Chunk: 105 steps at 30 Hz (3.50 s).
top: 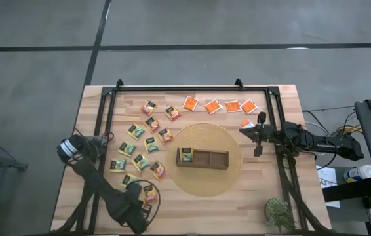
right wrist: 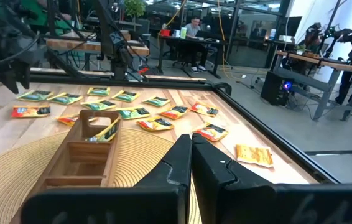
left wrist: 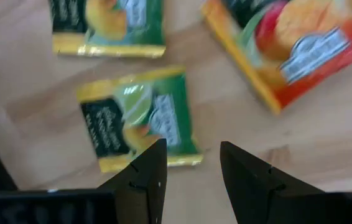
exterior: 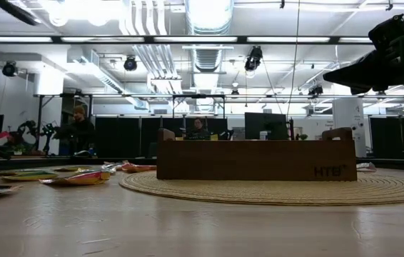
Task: Pick & Place Tea
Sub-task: Put the green tea bag into the left section of the wooden organizer
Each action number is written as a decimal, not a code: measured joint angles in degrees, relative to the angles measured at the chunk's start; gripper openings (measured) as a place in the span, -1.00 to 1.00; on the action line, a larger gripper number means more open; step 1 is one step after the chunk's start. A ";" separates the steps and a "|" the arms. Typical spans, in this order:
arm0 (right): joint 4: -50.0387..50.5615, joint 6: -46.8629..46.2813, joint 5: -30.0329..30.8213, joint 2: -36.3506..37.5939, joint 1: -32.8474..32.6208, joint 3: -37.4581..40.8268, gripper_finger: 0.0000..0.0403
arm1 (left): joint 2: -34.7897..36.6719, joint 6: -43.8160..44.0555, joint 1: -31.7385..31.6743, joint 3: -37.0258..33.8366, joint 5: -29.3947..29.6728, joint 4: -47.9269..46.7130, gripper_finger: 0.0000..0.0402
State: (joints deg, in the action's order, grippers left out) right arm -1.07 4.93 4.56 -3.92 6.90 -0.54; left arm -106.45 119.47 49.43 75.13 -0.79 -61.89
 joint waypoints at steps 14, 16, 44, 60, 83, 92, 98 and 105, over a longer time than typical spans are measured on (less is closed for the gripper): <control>-0.01 0.00 0.02 0.00 0.02 -0.02 -0.96 | 0.00 5.84 0.24 -4.48 2.21 2.11 -0.29; 0.01 0.00 0.00 0.00 -0.01 0.00 -0.96 | 0.00 7.15 0.26 -6.93 0.54 4.28 -0.29; -0.02 0.00 0.00 0.00 0.00 0.00 -0.96 | -0.49 -9.55 -0.21 -0.24 9.90 -0.86 -0.95; -0.02 0.00 0.00 0.00 0.02 0.00 -0.96 | -0.88 -67.26 -13.74 11.65 48.38 1.71 -0.95; -0.01 0.00 0.00 0.00 0.00 0.00 -0.96 | -7.23 -107.33 -22.75 11.12 57.84 20.78 -0.96; -0.02 0.00 -0.01 0.00 -0.01 0.00 -0.96 | -7.31 -110.10 -25.01 8.91 57.68 26.81 -0.96; -0.02 0.00 0.00 0.00 0.00 0.00 -0.96 | -7.35 -109.98 -26.20 5.80 57.19 29.52 -0.95; 0.00 0.00 0.00 0.00 -0.01 -0.01 -0.96 | -7.41 -109.84 -26.59 4.35 55.75 31.08 -0.94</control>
State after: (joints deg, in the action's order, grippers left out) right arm -1.07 4.93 4.56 -3.92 6.90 -0.55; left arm -113.86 9.63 22.84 79.49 54.96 -30.81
